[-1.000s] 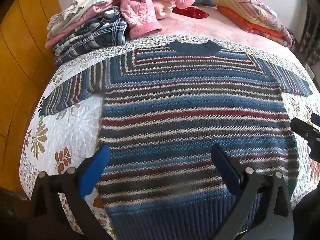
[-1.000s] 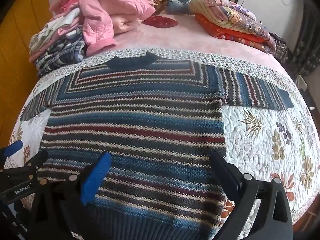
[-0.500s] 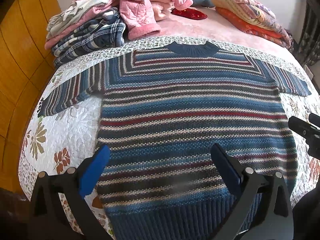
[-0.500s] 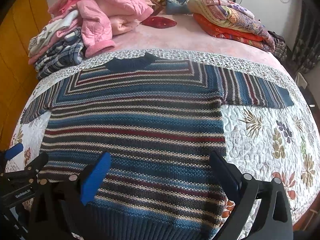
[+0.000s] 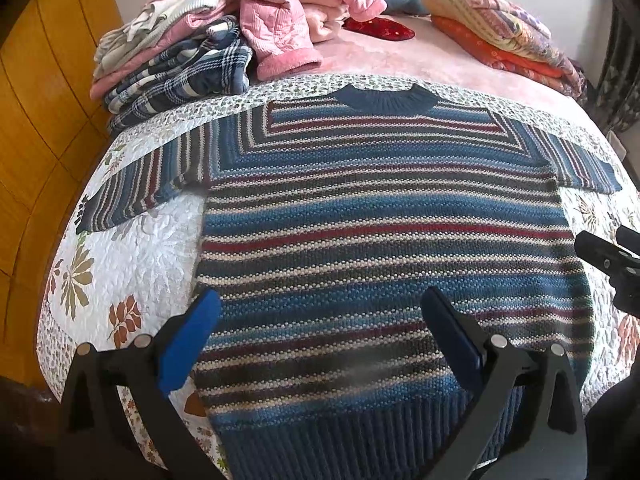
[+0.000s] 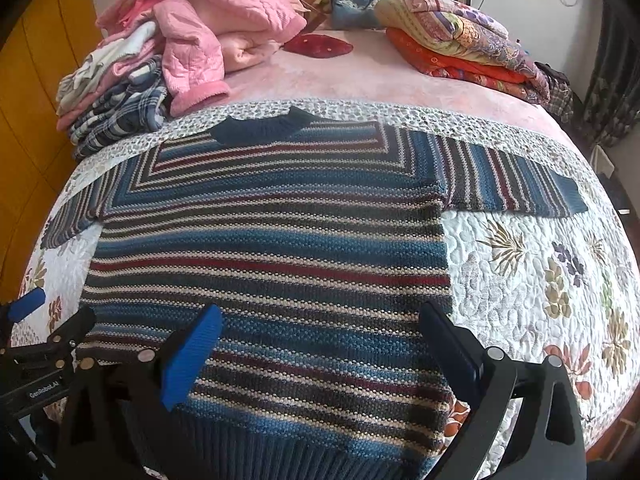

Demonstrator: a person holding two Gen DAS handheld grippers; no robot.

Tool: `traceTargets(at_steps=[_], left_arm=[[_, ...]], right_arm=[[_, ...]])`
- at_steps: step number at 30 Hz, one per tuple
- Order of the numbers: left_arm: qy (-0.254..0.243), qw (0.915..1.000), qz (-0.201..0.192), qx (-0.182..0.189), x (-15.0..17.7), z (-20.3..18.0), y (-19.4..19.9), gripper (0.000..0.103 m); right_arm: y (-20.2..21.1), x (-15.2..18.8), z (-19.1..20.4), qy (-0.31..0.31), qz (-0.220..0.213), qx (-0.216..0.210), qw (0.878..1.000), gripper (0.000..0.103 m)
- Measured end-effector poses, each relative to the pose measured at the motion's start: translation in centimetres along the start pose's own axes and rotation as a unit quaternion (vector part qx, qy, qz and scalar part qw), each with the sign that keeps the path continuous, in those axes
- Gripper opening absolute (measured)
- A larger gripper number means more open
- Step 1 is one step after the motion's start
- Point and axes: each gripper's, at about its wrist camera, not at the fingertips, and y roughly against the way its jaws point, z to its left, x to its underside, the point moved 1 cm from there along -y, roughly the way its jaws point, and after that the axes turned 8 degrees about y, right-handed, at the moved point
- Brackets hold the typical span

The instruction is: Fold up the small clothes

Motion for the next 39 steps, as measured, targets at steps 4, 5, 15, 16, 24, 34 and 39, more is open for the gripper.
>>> traceTargets(at_steps=[4, 5, 15, 16, 24, 34, 39], left_arm=[[0.001, 1.0000, 0.000, 0.000, 0.04, 0.07, 0.06, 0.100], [0.000, 1.0000, 0.001, 0.000, 0.03, 0.06, 0.03, 0.100], [0.005, 1.0000, 0.003, -0.002, -0.03, 0.26, -0.07, 0.100], [0.005, 1.0000, 0.003, -0.003, -0.02, 0.27, -0.07, 0.100], [0.005, 1.0000, 0.003, -0.003, -0.03, 0.34, -0.05, 0.100], [0.005, 1.0000, 0.001, -0.004, -0.02, 0.50, -0.01, 0.100], [0.006, 1.0000, 0.001, -0.004, -0.01, 0.52, 0.01, 0.100]], right_arm=[[-0.03, -0.03, 0.00, 0.000, -0.001, 0.000, 1.000, 0.099], [-0.03, -0.03, 0.00, 0.000, 0.000, 0.000, 1.000, 0.099], [0.05, -0.14, 0.10, 0.000, -0.002, -0.001, 1.000, 0.099], [0.07, -0.14, 0.06, -0.001, -0.003, -0.001, 1.000, 0.099], [0.13, -0.15, 0.07, -0.002, -0.004, -0.002, 1.000, 0.099], [0.23, -0.20, 0.08, -0.001, -0.008, -0.001, 1.000, 0.099], [0.30, -0.30, 0.04, -0.001, -0.010, -0.001, 1.000, 0.099]])
